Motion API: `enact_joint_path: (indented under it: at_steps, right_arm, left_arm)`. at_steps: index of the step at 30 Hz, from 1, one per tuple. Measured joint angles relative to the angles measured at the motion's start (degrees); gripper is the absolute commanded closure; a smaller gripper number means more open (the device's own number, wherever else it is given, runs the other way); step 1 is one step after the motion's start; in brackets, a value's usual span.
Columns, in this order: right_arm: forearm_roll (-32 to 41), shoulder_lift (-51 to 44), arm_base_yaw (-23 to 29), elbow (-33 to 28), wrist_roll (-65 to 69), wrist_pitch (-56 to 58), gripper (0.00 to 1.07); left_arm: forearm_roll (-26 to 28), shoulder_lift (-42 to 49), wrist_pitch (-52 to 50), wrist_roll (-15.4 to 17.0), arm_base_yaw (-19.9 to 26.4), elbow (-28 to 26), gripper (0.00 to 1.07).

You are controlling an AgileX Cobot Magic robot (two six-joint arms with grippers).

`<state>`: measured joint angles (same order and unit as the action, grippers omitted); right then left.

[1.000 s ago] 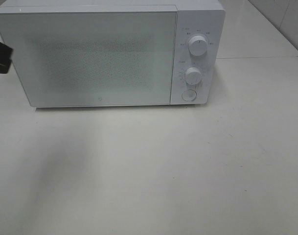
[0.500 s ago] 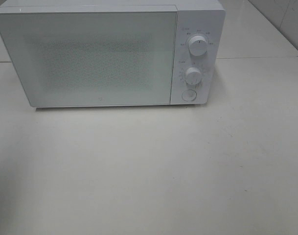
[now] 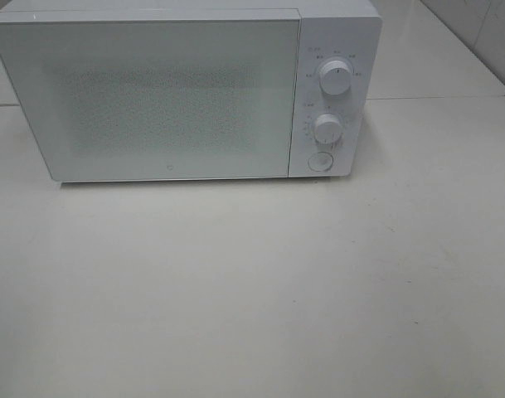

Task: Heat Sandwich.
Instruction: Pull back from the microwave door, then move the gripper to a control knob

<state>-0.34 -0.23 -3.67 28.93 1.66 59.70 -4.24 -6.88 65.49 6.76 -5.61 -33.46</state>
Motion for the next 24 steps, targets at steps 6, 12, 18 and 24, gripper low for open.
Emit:
enact_joint_path:
  at_steps: [6,12,18,24]
  right_arm:
    - [0.0,0.0,0.0,0.0,0.0,0.0,0.64]
    - [0.0,0.0,0.0,0.0,0.0,0.0,0.64]
    - [0.0,0.0,0.0,0.0,0.0,0.0,0.64]
    - [0.0,0.0,0.0,0.0,0.0,0.0,0.64]
  left_arm:
    - [0.57,5.9,0.92,0.57,0.0,2.35,0.15]
    - [0.57,7.1,0.92,0.8,0.0,2.75,0.16]
    - [0.74,7.1,-4.24,2.35,0.0,4.87,0.16]
    - [0.8,7.1,-4.98,2.46,0.0,5.04,0.16]
